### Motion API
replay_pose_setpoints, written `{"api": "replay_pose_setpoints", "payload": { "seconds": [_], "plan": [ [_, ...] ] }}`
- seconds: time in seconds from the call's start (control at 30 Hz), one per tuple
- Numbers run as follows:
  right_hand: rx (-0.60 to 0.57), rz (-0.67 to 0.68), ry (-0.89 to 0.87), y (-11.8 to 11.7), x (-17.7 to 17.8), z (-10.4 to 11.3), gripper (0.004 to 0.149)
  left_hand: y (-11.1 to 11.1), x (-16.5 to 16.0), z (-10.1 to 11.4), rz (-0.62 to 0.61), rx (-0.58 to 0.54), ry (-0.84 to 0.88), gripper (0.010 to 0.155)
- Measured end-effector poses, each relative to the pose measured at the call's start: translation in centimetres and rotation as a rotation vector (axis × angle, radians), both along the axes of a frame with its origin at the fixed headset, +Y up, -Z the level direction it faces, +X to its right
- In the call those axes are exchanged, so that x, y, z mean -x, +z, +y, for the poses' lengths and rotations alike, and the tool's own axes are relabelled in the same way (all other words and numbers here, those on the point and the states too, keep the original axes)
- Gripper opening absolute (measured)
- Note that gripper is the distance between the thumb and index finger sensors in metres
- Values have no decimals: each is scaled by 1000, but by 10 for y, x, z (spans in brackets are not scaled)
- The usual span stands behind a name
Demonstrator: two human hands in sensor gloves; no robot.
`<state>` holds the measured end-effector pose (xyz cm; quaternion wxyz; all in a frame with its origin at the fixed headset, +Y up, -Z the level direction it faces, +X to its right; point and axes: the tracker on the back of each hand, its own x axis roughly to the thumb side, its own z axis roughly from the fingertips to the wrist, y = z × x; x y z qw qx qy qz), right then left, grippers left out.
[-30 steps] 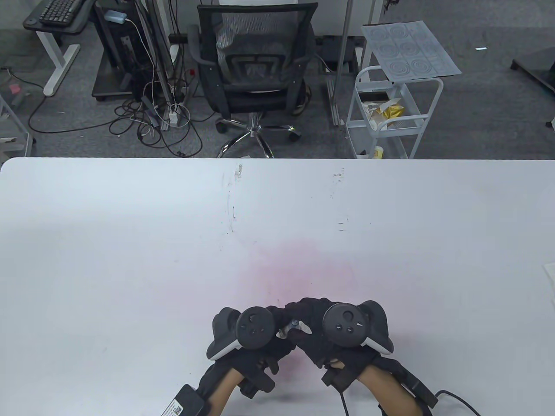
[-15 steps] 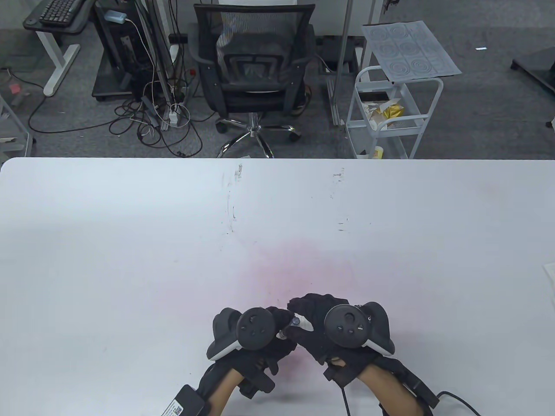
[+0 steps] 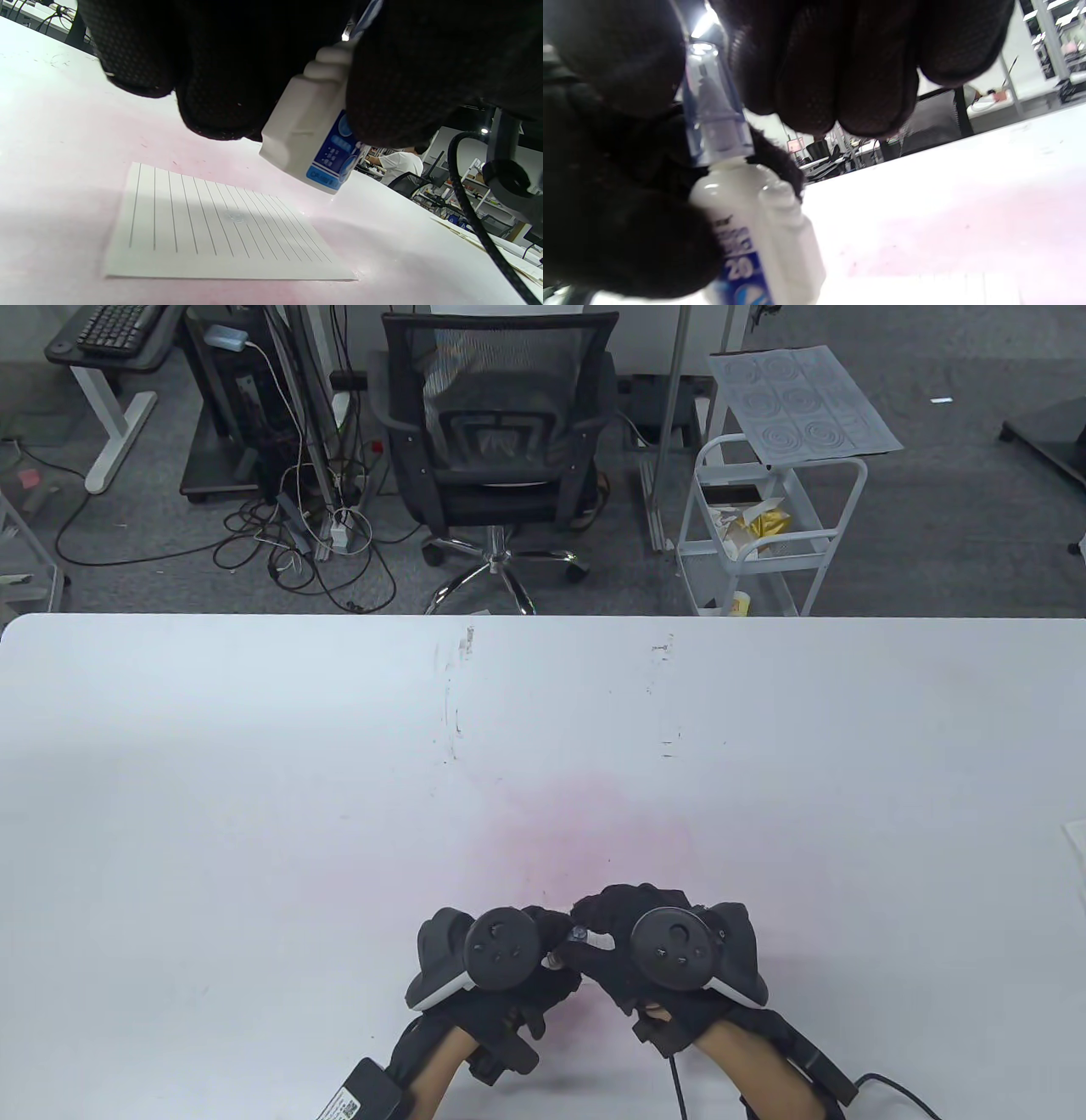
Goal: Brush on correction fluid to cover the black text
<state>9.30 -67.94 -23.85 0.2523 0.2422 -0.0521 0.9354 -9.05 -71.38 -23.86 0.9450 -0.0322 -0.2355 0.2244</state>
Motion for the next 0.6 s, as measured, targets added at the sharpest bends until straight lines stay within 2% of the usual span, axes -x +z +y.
{"api": "replay_pose_setpoints", "payload": {
  "seconds": [0.1, 0.23, 0.6],
  "plan": [
    [78, 50, -49, -2, 0, -4, 59, 0, 1, 0, 4, -2, 7, 59],
    [91, 38, -79, -3, 0, -8, 52, 0, 1, -1, 4, -6, -1, 59],
    [-22, -70, -76, 3, 3, -14, 52, 0, 3, -1, 22, -11, 0, 59]
  ]
}}
